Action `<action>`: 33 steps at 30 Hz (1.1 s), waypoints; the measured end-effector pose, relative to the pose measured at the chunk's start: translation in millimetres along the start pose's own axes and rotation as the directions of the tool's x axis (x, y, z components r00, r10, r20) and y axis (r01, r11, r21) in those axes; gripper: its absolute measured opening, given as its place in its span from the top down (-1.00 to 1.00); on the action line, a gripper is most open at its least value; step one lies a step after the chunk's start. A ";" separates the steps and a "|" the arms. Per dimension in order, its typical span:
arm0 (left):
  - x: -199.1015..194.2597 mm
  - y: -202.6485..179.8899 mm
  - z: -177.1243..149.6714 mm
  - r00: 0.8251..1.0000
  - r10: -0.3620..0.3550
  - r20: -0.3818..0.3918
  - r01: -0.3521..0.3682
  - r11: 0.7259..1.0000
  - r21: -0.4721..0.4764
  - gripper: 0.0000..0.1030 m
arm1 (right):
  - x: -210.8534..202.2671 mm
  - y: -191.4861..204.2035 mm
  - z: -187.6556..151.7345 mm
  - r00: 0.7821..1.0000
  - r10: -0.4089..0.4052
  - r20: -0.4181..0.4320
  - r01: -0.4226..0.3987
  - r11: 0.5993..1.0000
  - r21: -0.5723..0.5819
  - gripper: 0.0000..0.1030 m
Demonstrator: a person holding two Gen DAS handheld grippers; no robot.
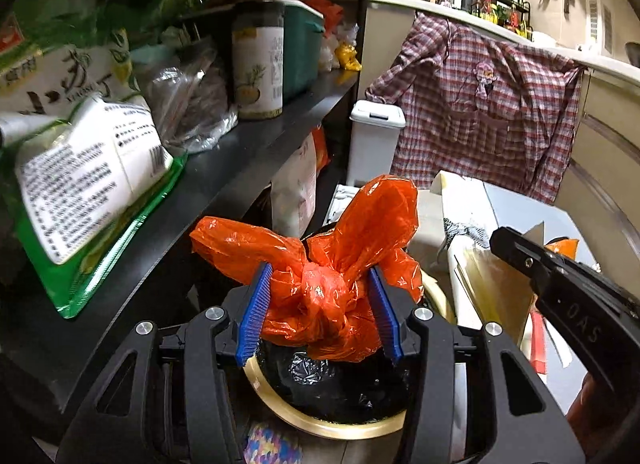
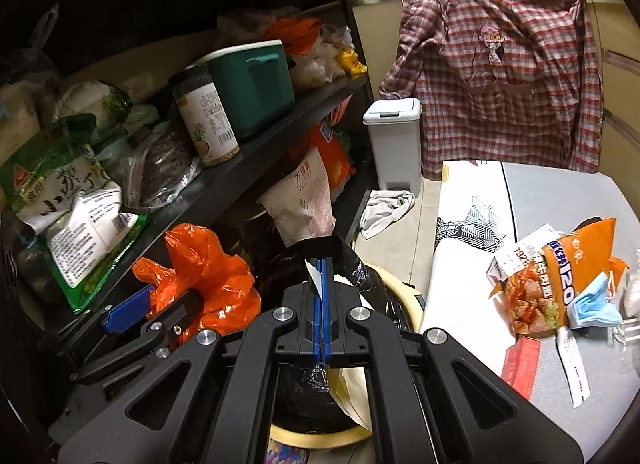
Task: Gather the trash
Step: 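Carry the orange bag with the left tool over the bin and release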
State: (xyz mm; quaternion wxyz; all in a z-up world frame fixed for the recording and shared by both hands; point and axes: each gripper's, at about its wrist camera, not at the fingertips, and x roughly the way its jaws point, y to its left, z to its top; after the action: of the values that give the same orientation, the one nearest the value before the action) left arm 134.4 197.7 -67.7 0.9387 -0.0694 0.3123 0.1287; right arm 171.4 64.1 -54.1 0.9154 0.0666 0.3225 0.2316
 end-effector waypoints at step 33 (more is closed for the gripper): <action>-17.2 -5.0 7.0 0.995 0.052 0.082 -0.049 0.998 -0.047 -0.74 | -21.7 -22.0 1.3 0.998 -0.066 0.026 0.065 0.998 0.019 0.00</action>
State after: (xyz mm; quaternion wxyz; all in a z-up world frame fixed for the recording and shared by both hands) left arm 126.6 191.1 -51.5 0.9455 -0.0770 0.2718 0.1622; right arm 165.7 34.5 -46.9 0.9260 0.0674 0.3145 0.1977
